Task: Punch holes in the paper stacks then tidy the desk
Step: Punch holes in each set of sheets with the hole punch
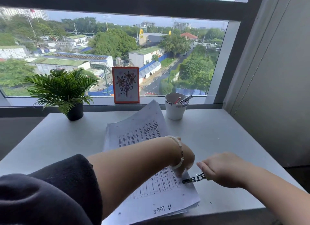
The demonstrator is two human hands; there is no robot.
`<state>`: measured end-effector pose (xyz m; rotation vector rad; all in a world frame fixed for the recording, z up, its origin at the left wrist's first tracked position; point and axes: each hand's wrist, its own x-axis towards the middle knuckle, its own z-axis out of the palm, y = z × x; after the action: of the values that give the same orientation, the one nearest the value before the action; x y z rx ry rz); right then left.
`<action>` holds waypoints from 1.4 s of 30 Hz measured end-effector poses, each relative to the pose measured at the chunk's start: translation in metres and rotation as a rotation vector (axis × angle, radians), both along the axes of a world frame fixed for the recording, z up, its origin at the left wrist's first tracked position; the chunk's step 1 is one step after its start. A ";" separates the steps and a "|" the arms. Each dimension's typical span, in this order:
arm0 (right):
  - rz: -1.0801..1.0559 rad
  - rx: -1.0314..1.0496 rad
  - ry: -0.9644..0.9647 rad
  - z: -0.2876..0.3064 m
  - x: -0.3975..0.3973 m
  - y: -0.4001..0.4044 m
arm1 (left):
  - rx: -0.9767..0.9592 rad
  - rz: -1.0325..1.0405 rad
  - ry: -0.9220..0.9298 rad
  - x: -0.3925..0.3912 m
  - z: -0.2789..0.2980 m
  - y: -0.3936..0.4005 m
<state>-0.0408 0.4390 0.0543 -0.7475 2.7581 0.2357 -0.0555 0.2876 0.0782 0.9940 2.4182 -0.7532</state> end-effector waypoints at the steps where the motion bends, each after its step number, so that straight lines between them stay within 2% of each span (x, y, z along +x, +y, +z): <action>1: 0.005 0.006 0.001 -0.002 0.000 0.001 | -0.015 -0.010 -0.001 -0.001 -0.005 0.003; 6: 0.016 0.007 0.019 -0.011 0.002 0.004 | -0.008 0.019 -0.026 -0.008 -0.020 0.010; 17: -0.026 -0.038 0.025 -0.019 0.007 0.009 | -0.083 -0.050 -0.048 -0.017 -0.037 0.020; 20: -0.027 -0.045 0.007 -0.017 0.005 0.008 | -0.068 -0.032 -0.055 -0.015 -0.035 0.019; 24: -0.093 -0.174 -0.023 -0.017 0.005 0.012 | 0.027 0.030 -0.088 -0.014 -0.027 0.009; 29: -0.119 -0.070 0.016 -0.010 0.008 0.009 | 0.064 0.038 -0.076 -0.010 -0.023 0.002; 32: -0.200 -0.098 -0.050 -0.003 0.010 0.004 | 0.042 0.043 -0.073 -0.008 -0.023 0.002; 38: -0.333 -0.198 -0.301 0.007 0.013 0.001 | 0.009 -0.012 -0.047 0.001 -0.016 0.003; 42: -0.350 -0.198 -0.300 0.015 0.015 0.006 | 0.076 -0.039 -0.013 0.001 -0.015 0.000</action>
<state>-0.0256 0.4448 0.0693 -0.2986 2.5848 -0.2065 -0.0549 0.2877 0.0633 1.0744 2.4395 -0.6704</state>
